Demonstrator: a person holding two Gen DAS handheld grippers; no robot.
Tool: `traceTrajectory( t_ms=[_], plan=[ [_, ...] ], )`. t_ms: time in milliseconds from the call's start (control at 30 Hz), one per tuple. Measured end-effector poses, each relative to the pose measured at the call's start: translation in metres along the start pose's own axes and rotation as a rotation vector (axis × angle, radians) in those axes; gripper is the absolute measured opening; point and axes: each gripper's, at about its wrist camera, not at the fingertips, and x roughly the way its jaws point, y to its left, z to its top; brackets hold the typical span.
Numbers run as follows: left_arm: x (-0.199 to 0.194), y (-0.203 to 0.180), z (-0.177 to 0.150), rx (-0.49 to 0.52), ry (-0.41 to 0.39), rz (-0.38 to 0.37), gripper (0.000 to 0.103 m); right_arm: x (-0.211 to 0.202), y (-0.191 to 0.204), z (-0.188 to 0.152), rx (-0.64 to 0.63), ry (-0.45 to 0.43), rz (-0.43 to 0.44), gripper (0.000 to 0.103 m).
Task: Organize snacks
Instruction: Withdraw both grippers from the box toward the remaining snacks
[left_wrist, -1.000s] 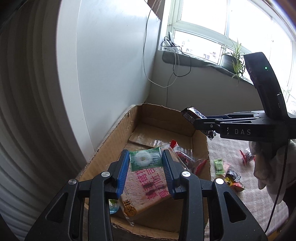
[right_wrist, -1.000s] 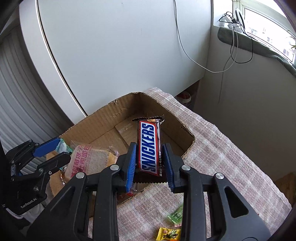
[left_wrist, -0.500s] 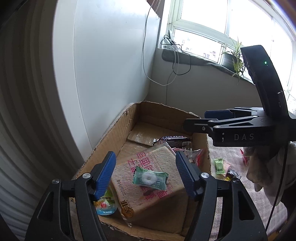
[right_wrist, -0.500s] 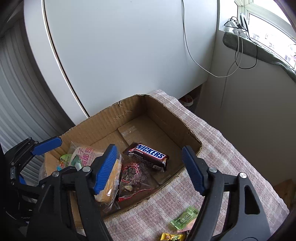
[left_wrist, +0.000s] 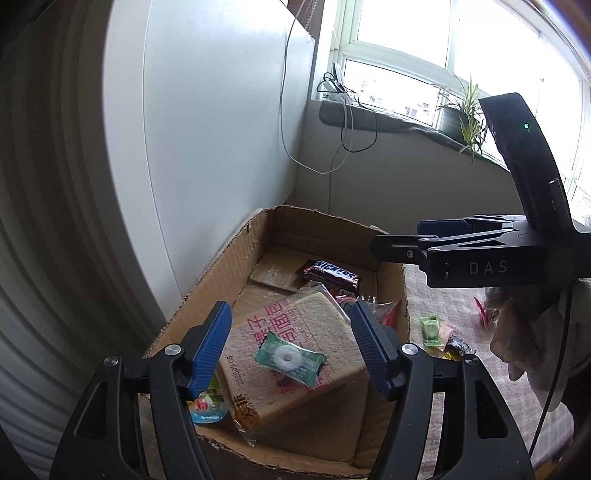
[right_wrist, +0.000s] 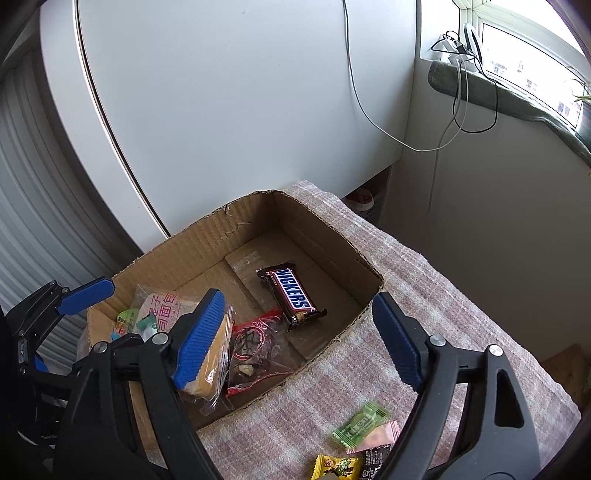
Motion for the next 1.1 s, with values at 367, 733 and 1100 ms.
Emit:
traceTrajectory(
  t_ms=[367, 733, 1100],
  plan=[
    [-0.011, -0.017, -0.002, 0.017, -0.011, -0.017, 0.067, -0.032, -0.011, -0.016, 0.019, -0.031, -0.017, 0.085],
    [-0.023, -0.046, -0.006, 0.054, -0.026, -0.059, 0.067, -0.078, -0.04, -0.047, 0.065, -0.067, -0.053, 0.085],
    [-0.024, -0.087, -0.018, 0.08, -0.004, -0.146, 0.067, -0.128, -0.087, -0.093, 0.125, -0.09, -0.137, 0.085]
  ],
)
